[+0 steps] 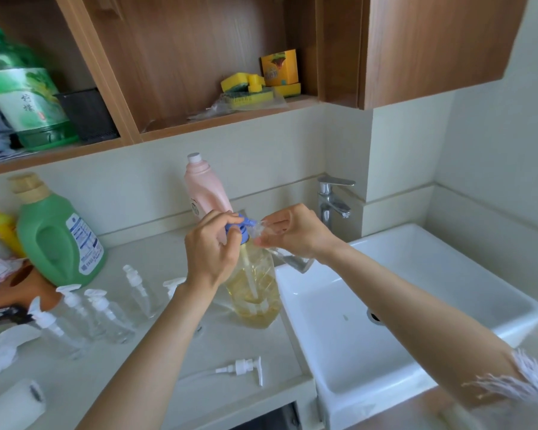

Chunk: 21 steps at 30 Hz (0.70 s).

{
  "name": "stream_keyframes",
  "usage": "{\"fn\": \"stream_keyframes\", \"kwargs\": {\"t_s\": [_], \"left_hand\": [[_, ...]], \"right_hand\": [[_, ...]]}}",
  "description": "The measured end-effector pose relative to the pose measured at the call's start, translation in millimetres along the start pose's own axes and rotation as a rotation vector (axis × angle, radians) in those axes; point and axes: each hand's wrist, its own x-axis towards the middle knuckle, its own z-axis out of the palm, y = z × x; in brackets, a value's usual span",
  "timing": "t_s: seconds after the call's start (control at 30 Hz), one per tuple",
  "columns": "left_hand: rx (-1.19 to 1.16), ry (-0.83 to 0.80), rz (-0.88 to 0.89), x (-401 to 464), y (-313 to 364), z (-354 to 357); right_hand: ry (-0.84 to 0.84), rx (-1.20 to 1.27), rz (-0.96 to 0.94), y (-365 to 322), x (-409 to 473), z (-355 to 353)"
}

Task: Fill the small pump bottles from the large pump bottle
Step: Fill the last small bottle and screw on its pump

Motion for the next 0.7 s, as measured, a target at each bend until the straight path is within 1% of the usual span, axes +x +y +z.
{"fn": "stream_keyframes", "kwargs": {"t_s": [0.1, 0.2, 0.5, 0.7], "left_hand": [[-0.003, -0.034, -0.004, 10.7, 5.4, -9.2], [0.02, -0.054, -0.017, 18.8, 9.5, -12.9], [0.004, -0.07, -0.027, 18.8, 8.7, -11.3], [0.072, -0.053, 0.024, 3.1, -0.5, -0.5]], "right_hand": [[-0.009, 0.055, -0.004, -1.5, 0.7, -1.2], [-0.002, 0.058, -0.033, -3.5, 2.8, -2.4], [-0.042, 0.134, -0.019, 3.1, 8.4, -2.7], [-0.047, 0.084, -0.022, 11.0, 10.8, 0.0]]}}
